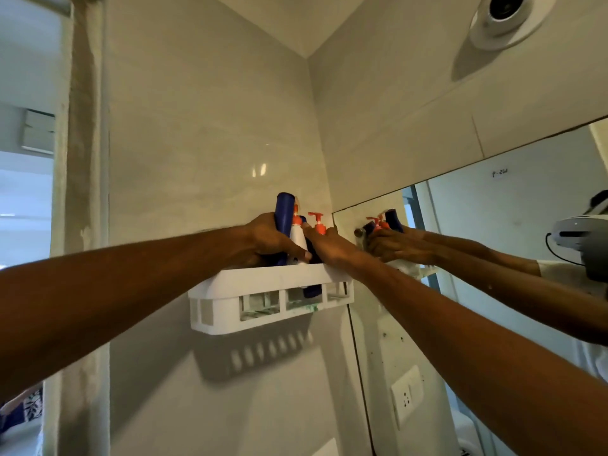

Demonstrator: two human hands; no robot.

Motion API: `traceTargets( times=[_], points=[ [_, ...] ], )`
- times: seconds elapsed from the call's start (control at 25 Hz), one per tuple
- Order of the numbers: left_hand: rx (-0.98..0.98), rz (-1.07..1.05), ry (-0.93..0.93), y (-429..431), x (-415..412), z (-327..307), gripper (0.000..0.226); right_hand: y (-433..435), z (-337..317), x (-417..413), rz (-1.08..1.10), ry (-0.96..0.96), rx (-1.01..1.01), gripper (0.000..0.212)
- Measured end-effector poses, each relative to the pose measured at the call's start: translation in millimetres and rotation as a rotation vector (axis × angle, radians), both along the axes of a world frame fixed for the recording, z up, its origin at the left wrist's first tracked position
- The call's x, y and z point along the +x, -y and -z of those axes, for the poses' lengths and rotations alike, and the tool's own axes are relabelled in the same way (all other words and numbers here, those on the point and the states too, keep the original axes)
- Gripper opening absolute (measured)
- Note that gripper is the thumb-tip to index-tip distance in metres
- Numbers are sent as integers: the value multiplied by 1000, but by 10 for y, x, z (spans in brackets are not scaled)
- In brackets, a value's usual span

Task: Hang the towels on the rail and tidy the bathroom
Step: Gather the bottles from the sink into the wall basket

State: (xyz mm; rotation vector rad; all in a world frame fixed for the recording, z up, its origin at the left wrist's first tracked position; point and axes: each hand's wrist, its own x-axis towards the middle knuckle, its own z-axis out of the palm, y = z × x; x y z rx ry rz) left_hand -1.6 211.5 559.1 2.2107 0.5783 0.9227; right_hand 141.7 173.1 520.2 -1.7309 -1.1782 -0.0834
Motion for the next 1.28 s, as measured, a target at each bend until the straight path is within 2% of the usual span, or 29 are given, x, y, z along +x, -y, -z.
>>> traceTargets(
  times=[0.12,0.32,0.52,0.64,0.68,0.76,0.84,0.92,0.96,1.08,1.2,1.28],
  points=[
    [203,-100,-73,-49,28,72,72,100,11,64,-27,-30,-84,58],
    [492,-312,-283,-31,24,78,76,229,19,142,66,58,-185,80],
    [560,-421,-219,-4,-59,40,84,387,-33,228,312,332,-187,82],
    [561,-447,-251,-29,-162,-6,82,475,-75,245,450,464,-98,77],
    [562,-448,-271,-46,-178,-5,78,506,-106,247,406,459,-58,74],
    [551,-436,-299,-71,-182,-2,68,548,-140,221,147,350,-56,55],
    [554,-424,-370,-87,-191,-1,57,549,-150,163,-47,286,-156,32],
    [594,-419,-489,-94,-197,-2,52,547,-151,119,-104,300,-247,19],
    [611,-413,-542,-102,-201,0,50,536,-150,101,-128,300,-285,18],
    [595,-375,-629,-116,-171,-3,35,495,-187,46,-182,320,-357,32],
    [493,-353,-626,-81,-144,-41,29,451,-245,-45,-215,404,-350,29],
    [429,-336,-575,-70,-132,-54,28,426,-293,-94,-248,397,-384,34]
  ],
)
